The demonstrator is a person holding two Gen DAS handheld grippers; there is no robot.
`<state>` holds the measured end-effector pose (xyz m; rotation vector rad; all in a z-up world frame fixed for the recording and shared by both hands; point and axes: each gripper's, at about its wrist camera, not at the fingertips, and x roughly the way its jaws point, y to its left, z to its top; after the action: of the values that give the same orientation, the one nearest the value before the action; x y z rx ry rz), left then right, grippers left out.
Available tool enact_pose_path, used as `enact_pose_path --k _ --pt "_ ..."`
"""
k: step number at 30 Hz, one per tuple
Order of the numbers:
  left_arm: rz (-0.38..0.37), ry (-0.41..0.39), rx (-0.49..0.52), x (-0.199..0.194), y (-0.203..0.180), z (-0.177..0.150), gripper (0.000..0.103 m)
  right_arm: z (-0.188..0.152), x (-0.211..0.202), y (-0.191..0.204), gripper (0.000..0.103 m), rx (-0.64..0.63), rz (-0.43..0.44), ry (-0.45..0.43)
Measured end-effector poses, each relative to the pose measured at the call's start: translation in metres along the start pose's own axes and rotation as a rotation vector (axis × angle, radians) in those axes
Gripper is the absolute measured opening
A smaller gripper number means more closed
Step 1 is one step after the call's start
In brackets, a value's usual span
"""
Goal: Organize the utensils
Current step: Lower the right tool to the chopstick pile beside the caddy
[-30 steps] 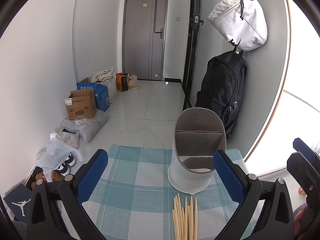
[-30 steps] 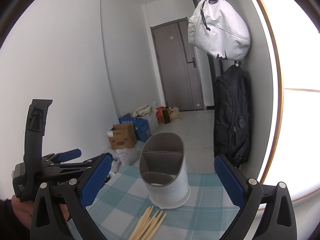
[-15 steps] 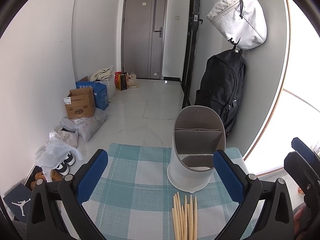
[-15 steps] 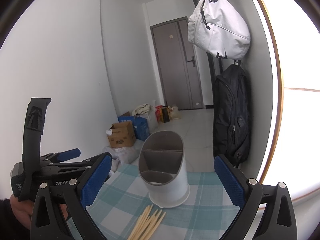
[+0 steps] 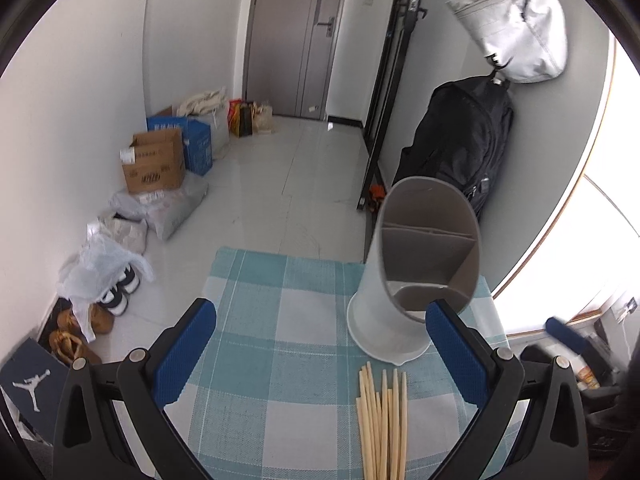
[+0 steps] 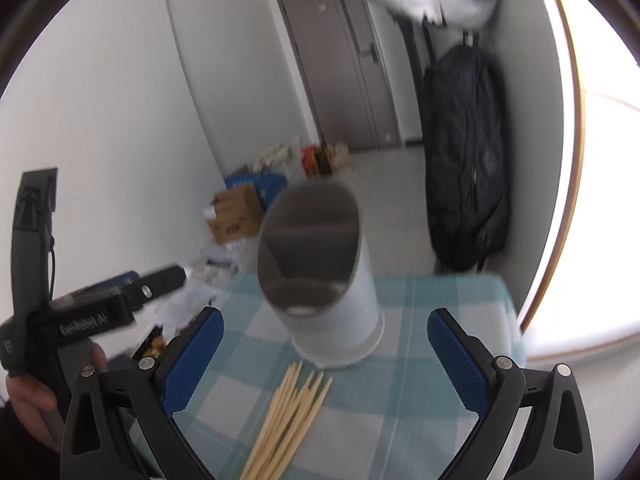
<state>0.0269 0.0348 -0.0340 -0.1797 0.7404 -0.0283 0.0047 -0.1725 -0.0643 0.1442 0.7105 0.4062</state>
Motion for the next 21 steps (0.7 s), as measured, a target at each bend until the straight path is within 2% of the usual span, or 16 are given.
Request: enact_pose_path --k 5,7,8,9,10,11,16,21 --pt "0.009 0.066 -0.057 0.017 0.02 0.0 0.102 -0.023 0.054 -0.005 0.072 0.027 -0.004 0.265" --pt "0.013 0.098 -0.072 0.024 0.025 -0.002 0.102 -0.034 0.074 -0.006 0.053 0.04 -0.007 0.352" --pt "0.015 0.11 -0.078 0.026 0.028 -0.003 0.102 -0.039 0.083 -0.006 0.049 0.049 -0.007 0.392" --pt "0.017 0.119 -0.081 0.028 0.03 -0.003 0.102 -0.044 0.089 -0.007 0.039 0.053 -0.007 0.422" --pt "0.016 0.131 -0.084 0.031 0.032 -0.004 0.102 -0.048 0.095 -0.006 0.036 0.056 -0.017 0.448" --pt "0.012 0.141 -0.089 0.032 0.034 -0.005 0.102 -0.051 0.1 -0.006 0.031 0.06 -0.02 0.463" --pt "0.015 0.208 -0.111 0.041 0.045 -0.009 0.102 -0.058 0.115 0.002 0.023 0.032 -0.061 0.491" --pt "0.018 0.267 -0.113 0.049 0.05 -0.014 0.102 -0.057 0.122 0.015 0.019 -0.007 -0.166 0.502"
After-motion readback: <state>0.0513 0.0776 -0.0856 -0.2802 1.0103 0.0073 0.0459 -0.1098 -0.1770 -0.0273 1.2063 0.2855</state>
